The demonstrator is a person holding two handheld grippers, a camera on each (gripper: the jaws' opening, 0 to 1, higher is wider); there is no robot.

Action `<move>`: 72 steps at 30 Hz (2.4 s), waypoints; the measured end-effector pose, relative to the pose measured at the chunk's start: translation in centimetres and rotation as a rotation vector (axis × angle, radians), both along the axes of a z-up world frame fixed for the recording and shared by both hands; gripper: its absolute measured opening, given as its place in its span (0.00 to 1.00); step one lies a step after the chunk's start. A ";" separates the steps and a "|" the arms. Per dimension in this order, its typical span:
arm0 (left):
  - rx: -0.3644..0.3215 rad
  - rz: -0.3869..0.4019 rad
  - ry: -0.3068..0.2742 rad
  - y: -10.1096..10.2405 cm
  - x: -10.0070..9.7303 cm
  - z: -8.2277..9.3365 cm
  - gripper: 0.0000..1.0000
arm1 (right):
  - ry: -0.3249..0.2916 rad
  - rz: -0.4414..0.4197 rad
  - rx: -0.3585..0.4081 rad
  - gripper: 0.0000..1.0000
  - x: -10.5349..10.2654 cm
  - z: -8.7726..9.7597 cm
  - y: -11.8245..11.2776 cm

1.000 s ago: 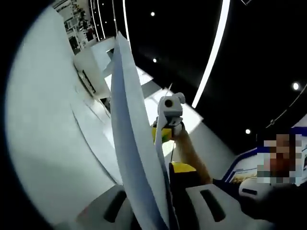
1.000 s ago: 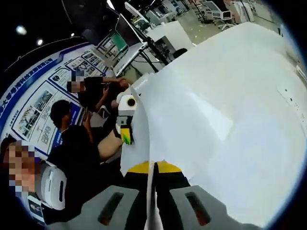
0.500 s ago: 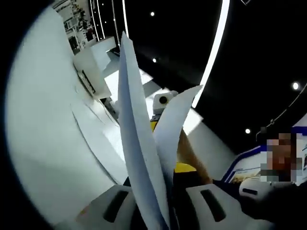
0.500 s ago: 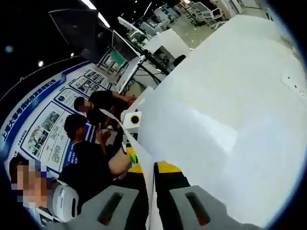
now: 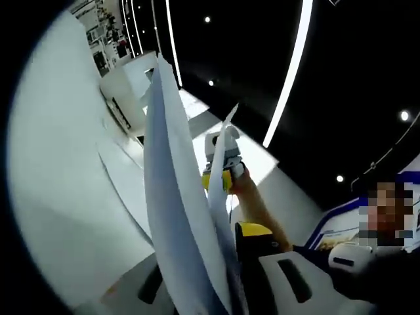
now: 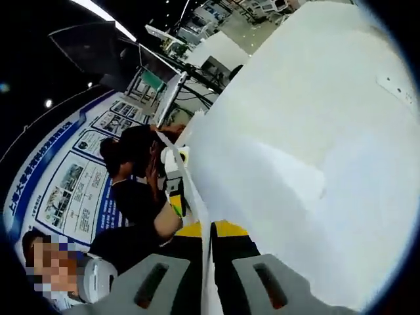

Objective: Organize the stack of printing papers by aligning and flattening the scattered papers on the table

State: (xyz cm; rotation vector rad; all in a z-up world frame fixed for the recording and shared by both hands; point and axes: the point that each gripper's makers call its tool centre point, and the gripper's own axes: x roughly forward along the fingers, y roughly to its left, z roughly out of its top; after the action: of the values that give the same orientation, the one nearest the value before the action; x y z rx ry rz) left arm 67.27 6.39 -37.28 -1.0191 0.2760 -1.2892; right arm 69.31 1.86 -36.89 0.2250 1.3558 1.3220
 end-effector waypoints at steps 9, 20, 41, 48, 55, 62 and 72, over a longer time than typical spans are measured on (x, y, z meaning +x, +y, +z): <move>-0.019 -0.006 -0.004 0.0 -0.2 0.5 0.25 | 0.018 -0.008 -0.005 0.00 -0.2 -0.3 0.1; -0.017 0.002 0.007 -0.1 0.0 0.3 0.29 | 0.075 0.016 0.029 0.00 -1.1 0.9 0.0; -0.006 0.004 0.002 -0.2 -0.1 0.2 0.28 | 0.058 0.043 0.051 0.00 -1.4 1.0 2.3; -0.001 0.005 0.001 -0.2 -0.2 0.2 0.27 | 0.046 0.032 0.073 0.00 -1.0 1.3 3.1; 0.020 -0.003 -0.003 -0.4 -0.3 -0.1 0.26 | -0.010 0.045 0.069 0.00 -0.6 1.1 3.8; 0.037 -0.008 -0.012 -0.4 -0.4 -0.3 0.25 | -0.033 0.052 0.063 0.00 -0.3 1.2 4.1; 0.065 0.000 -0.033 -0.3 -0.2 -0.7 0.15 | -0.071 0.059 0.046 0.00 0.0 0.6 4.2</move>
State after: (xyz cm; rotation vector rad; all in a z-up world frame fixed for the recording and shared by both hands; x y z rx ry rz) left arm 67.06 6.05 -38.03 -0.9423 0.2910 -1.2877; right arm 69.27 6.10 -36.29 0.1682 1.2816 1.3989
